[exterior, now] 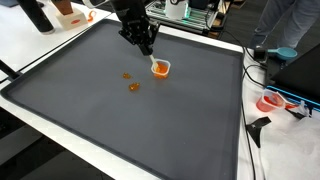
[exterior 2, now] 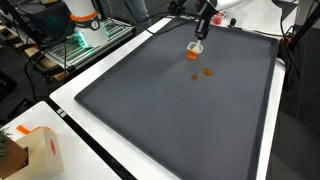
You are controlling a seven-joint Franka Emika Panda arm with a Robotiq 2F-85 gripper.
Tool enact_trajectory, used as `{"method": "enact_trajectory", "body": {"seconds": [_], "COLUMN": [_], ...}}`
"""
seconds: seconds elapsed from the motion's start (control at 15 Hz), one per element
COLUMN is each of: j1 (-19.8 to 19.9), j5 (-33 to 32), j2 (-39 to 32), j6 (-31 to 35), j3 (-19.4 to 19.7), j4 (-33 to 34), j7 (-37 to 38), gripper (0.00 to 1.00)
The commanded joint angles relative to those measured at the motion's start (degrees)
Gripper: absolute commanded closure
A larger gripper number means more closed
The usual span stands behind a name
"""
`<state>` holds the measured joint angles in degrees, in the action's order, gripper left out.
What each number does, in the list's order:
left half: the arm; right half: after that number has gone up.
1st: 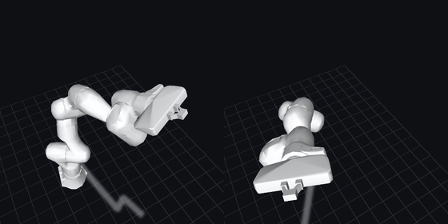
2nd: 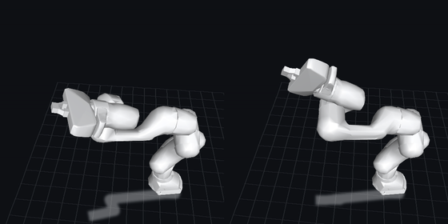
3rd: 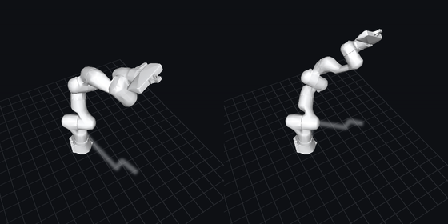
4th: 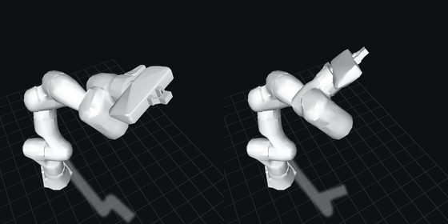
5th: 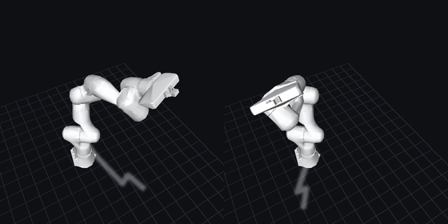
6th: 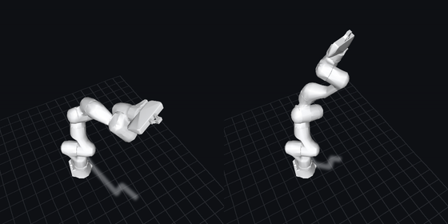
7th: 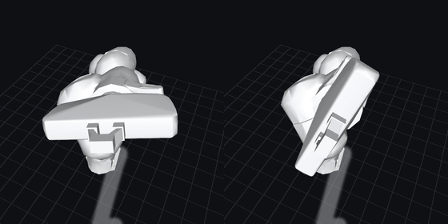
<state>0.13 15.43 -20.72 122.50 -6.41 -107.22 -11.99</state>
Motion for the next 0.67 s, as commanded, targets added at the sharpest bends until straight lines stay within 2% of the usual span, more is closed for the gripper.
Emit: {"method": "enact_trajectory", "body": {"seconds": [0.0, 0.6], "j1": [2.0, 4.1], "j5": [4.8, 11.9], "j2": [0.5, -1.7], "j6": [0.9, 0.6], "j3": [-0.6, -0.8], "j4": [-1.7, -1.9], "j7": [-4.2, -8.1], "gripper": [0.97, 0.97]}}
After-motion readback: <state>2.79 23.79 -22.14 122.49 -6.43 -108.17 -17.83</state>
